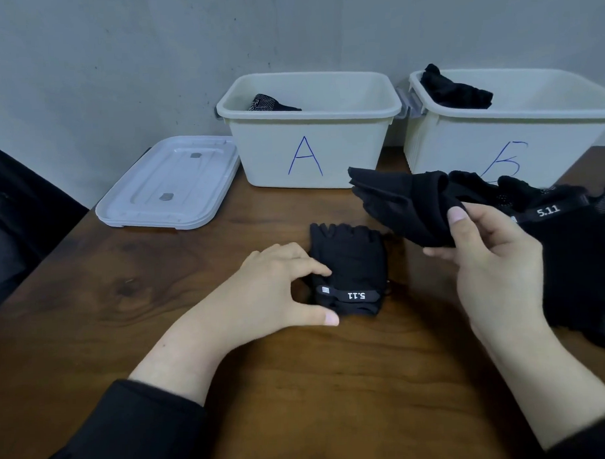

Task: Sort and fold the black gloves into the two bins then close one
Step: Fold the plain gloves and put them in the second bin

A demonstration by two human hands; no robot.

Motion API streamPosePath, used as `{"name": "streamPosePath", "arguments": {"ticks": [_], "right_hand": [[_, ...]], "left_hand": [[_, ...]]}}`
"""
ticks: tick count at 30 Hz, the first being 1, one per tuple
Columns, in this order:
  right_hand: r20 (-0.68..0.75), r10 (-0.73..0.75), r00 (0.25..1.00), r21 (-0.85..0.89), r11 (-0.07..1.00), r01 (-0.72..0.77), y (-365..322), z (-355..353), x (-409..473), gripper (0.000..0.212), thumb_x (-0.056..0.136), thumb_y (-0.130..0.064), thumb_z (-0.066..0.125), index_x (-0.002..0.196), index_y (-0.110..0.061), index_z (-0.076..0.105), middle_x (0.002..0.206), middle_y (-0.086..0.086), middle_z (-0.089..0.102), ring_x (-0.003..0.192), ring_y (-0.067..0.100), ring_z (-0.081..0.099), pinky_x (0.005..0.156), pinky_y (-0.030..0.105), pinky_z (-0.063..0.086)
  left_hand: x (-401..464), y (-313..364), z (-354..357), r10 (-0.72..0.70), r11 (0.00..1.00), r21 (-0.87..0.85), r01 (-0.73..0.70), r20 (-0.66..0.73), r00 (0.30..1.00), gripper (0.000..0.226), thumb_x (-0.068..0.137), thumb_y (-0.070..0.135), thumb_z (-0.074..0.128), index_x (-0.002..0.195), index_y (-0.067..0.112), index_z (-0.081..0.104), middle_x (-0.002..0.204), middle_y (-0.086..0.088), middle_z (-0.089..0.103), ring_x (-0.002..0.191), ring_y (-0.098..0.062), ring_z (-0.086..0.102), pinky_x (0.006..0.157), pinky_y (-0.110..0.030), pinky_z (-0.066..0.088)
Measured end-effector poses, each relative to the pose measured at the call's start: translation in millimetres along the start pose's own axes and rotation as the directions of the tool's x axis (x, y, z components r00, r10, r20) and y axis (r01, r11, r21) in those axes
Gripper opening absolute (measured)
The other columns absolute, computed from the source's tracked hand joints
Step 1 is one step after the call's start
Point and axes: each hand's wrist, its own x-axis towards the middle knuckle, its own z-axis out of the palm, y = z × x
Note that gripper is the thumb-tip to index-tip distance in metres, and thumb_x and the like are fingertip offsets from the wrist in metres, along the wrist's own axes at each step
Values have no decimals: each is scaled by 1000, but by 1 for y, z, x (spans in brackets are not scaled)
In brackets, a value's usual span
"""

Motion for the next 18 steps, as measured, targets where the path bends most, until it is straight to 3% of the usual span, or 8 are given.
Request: {"name": "streamPosePath", "arguments": {"ticks": [3,6,10,13,15,18], "right_hand": [[-30,11,1000,27,1000,-10,-2,-2,1,28,103,-25,59,84,-40,73,81,-17,73,76,16,75,81,36,60],[-48,9,999,29,1000,-7,-1,-3,2,22,103,-26,59,88,-37,71,82,-17,73,76,15,75,84,42,60],[-19,-68,998,-25,997,67,0,-4,0,23,103,-26,59,91,-43,70,84,-19,73,79,12,75,80,27,59],[121,-188,975,-126,971,203,2,0,-6,29,100,-20,62,92,-47,70,90,-17,72,87,4,71,79,14,51],[262,-256,931,-249,914,321,7,9,-11,18,98,-18,64,99,-32,75,95,-16,71,94,1,67,83,13,48],[506,-249,826,-364,807,466,15,24,-22,20,98,-28,63,109,-20,77,103,-17,69,100,-1,63,90,14,48]], "left_hand": [[3,1,4,34,994,105,-29,-42,999,49,85,56,70,132,44,60,117,23,49,107,5,37,104,-22,27],[3,0,7,52,995,94,-42,-111,992,40,90,53,66,128,40,65,110,21,52,107,2,42,103,-22,25],[4,4,11,122,989,103,-107,-156,980,33,90,53,66,119,38,71,103,19,53,101,-1,45,97,-21,32],[1,7,11,127,992,14,-126,-146,981,33,83,63,65,105,39,74,102,20,60,99,-2,52,88,-20,42],[0,3,6,90,985,-112,-128,-297,951,19,89,51,66,86,33,71,90,15,64,89,-7,60,79,-24,47],[4,-8,1,-123,975,-219,29,-429,895,11,98,35,58,90,33,67,86,17,67,86,-3,62,78,-26,48]]}}
